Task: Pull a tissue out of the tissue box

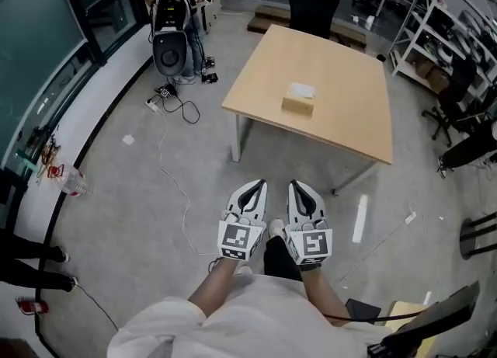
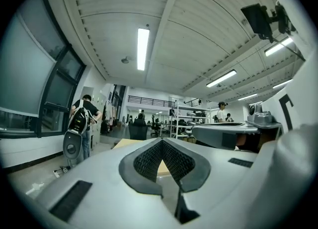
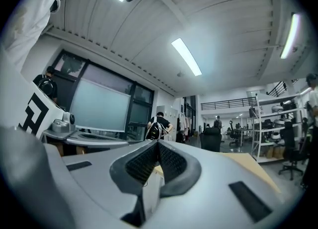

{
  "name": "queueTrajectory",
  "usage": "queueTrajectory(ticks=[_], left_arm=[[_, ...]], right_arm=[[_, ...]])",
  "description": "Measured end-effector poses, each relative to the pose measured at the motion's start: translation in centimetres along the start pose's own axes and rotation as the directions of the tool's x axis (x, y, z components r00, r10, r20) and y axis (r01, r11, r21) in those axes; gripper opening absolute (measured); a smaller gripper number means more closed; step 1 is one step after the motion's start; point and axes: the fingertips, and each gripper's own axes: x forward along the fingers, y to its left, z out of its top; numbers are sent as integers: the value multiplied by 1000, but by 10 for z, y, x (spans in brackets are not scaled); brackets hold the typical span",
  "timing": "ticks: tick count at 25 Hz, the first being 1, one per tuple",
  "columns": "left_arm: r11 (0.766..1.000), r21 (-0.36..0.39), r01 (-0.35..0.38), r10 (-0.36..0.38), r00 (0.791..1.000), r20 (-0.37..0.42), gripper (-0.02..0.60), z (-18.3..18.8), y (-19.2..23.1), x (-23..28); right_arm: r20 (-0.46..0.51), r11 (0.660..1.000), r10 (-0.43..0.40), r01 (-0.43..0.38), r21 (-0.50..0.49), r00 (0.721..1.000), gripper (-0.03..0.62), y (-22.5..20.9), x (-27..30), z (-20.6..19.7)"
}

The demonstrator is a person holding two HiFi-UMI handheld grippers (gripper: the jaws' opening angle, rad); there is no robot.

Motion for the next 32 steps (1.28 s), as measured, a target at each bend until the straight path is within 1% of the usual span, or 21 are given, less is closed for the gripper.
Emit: queueTrajectory(ticks=[3, 5, 8, 11, 13, 15, 18, 21, 23, 25, 28, 32], left_arm=[[1000, -19, 25, -25, 1000, 0, 0, -11, 8, 58], [999, 3, 44, -44, 999, 7, 0, -8, 12, 105], [996, 52, 66, -67, 998, 13, 0, 9, 13, 169], [997, 68, 45, -45, 999, 11, 0, 19, 26, 217], [998, 64, 28, -27, 1000, -12, 0, 15, 36, 243], [998, 67, 20, -17, 999, -36, 0, 6, 40, 266], [998, 59, 14, -10, 997, -78, 0, -14, 45, 295], [999, 45, 21, -16, 992, -127, 0, -31, 61, 323], [998, 39, 39, -33, 989, -141, 0, -36, 75, 348], [997, 36, 65, -59, 988, -142, 0, -35, 91, 381], [994, 30, 110, -105, 986, -127, 0, -28, 112, 425], [984, 45, 174, -170, 982, -88, 0, -14, 132, 461]], right_arm=[[2, 1000, -13, 12, 6, 1000, 2, -41, 39, -16], [-1, 1000, -11, 11, 12, 1000, 2, -72, 71, -23], [-14, 999, -11, 12, 39, 1000, 2, -125, 116, -22], [-11, 998, -19, 20, 56, 1000, 2, -173, 154, -18], [-13, 997, -20, 20, 71, 1000, 2, -196, 174, -20], [-25, 996, -22, 24, 88, 999, 2, -218, 188, -31], [-71, 993, -25, 33, 112, 997, 2, -244, 213, -62], [-119, 992, -10, 25, 127, 993, 2, -254, 242, -84], [-141, 991, -9, 27, 128, 990, 2, -261, 267, -95], [-169, 991, -21, 43, 130, 985, 2, -275, 296, -103], [-203, 991, -48, 71, 110, 978, 2, -297, 333, -103], [-196, 992, -90, 106, 74, 977, 2, -315, 368, -91]])
